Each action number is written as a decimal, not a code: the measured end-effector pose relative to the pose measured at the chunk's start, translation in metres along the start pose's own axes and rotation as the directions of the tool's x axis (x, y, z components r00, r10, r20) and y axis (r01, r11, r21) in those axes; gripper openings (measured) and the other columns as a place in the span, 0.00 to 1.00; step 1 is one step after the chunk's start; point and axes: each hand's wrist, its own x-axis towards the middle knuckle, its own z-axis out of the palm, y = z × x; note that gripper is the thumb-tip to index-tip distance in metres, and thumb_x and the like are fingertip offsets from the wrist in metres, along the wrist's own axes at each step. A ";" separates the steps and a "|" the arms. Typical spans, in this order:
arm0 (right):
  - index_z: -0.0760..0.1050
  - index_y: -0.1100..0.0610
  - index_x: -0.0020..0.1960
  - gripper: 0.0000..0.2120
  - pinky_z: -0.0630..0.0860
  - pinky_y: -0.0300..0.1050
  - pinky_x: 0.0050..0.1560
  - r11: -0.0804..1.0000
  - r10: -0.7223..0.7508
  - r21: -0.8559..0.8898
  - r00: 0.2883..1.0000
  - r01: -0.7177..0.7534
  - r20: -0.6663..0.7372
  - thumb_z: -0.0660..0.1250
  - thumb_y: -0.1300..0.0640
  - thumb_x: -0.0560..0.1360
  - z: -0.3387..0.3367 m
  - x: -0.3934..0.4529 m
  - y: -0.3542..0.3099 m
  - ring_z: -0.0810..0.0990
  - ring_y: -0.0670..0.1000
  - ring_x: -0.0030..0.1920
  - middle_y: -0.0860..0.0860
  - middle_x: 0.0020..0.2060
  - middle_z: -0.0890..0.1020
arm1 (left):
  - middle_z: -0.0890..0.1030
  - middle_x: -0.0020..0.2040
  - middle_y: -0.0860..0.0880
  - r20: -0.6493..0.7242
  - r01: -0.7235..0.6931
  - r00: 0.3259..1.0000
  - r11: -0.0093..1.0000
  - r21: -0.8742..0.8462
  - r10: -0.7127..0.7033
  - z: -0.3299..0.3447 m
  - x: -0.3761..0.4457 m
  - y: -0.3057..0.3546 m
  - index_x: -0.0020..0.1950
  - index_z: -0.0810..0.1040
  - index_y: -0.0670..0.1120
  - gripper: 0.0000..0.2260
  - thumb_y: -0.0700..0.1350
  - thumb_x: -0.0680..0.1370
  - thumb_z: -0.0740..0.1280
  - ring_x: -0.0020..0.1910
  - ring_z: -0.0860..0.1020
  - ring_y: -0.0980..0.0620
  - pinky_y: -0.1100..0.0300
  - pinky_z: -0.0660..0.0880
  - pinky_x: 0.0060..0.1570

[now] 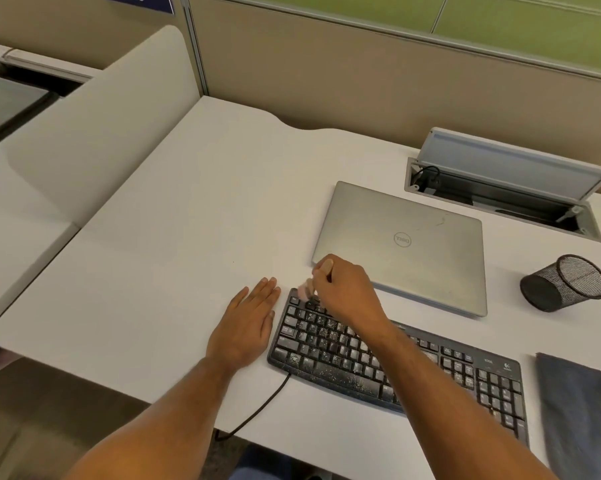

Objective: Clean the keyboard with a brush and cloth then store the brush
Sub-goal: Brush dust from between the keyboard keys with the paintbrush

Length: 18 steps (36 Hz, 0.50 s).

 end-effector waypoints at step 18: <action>0.77 0.52 0.50 0.09 0.80 0.49 0.44 0.991 0.007 -0.132 1.000 -0.007 -0.001 0.59 0.54 0.83 -0.016 0.009 0.004 0.80 0.47 0.37 0.45 0.35 0.82 | 0.59 0.82 0.54 -0.008 -0.015 1.000 1.000 0.007 0.015 0.002 -0.001 -0.002 0.81 0.62 0.49 0.25 0.51 0.84 0.48 0.81 0.53 0.58 0.54 0.51 0.80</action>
